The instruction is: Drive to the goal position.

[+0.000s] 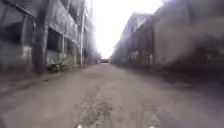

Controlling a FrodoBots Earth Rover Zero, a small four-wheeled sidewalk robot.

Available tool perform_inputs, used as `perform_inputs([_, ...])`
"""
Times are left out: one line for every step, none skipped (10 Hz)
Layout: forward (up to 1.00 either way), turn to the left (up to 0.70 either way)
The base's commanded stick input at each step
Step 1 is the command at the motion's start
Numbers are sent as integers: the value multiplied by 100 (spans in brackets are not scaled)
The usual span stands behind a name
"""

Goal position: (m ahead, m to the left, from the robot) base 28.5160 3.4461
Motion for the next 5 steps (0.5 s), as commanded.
perform_inputs([100, 2])
perform_inputs([100, 2])
perform_inputs([100, 2])
perform_inputs([100, 2])
perform_inputs([100, 2])
